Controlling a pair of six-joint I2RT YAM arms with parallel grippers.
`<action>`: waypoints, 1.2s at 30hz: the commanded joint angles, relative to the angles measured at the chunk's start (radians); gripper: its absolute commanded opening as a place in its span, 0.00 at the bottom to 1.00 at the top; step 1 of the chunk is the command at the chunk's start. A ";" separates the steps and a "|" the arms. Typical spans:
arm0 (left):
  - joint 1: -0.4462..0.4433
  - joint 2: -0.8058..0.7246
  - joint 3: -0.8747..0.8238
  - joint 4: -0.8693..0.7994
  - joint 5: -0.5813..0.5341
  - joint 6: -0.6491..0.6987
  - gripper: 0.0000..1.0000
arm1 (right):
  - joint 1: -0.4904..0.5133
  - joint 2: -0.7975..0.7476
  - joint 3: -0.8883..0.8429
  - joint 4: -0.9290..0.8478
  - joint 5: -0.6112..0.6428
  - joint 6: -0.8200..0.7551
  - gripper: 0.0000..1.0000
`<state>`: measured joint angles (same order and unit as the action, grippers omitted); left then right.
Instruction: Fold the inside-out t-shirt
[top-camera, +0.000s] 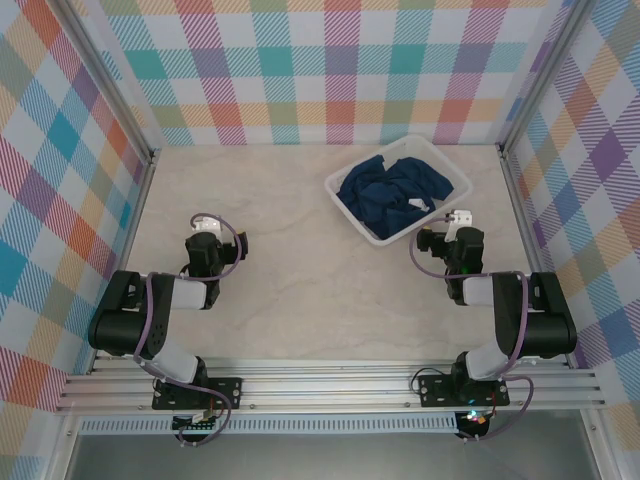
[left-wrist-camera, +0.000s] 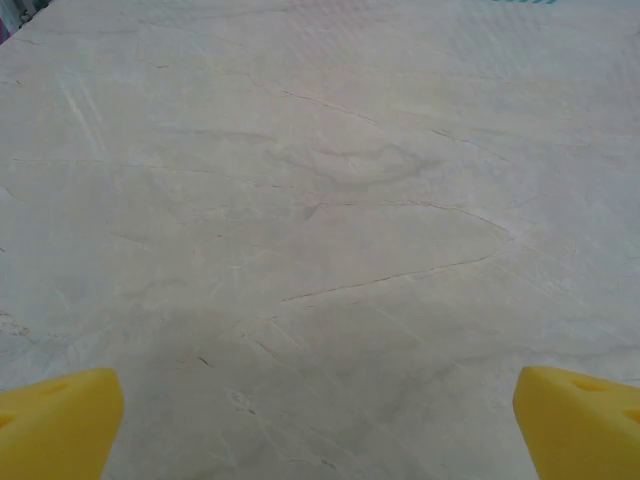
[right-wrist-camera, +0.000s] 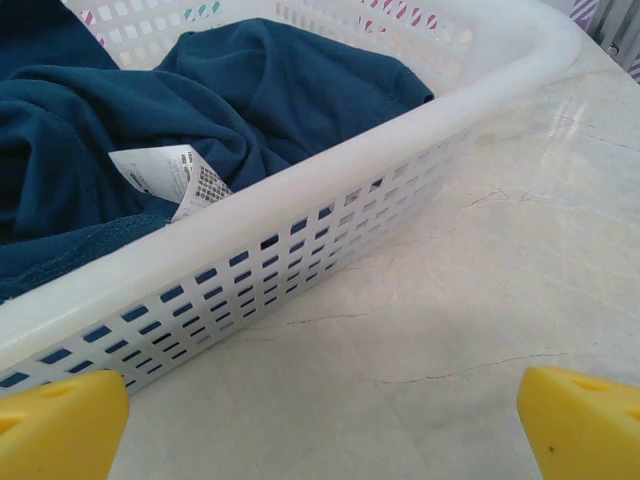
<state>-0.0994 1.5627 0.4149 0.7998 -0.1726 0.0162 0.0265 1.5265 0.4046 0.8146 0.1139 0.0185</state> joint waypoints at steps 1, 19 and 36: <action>0.014 0.002 0.001 0.019 0.014 0.005 1.00 | 0.000 0.006 -0.006 0.035 -0.016 0.010 1.00; 0.017 0.004 0.001 0.019 0.018 0.004 1.00 | 0.001 0.007 -0.004 0.034 -0.017 0.011 1.00; 0.016 -0.149 0.103 -0.292 -0.122 -0.066 1.00 | 0.005 -0.163 -0.032 -0.069 0.168 0.089 1.00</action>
<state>-0.0956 1.5177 0.4412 0.6765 -0.2081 0.0029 0.0273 1.4639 0.3771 0.7868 0.1661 0.0437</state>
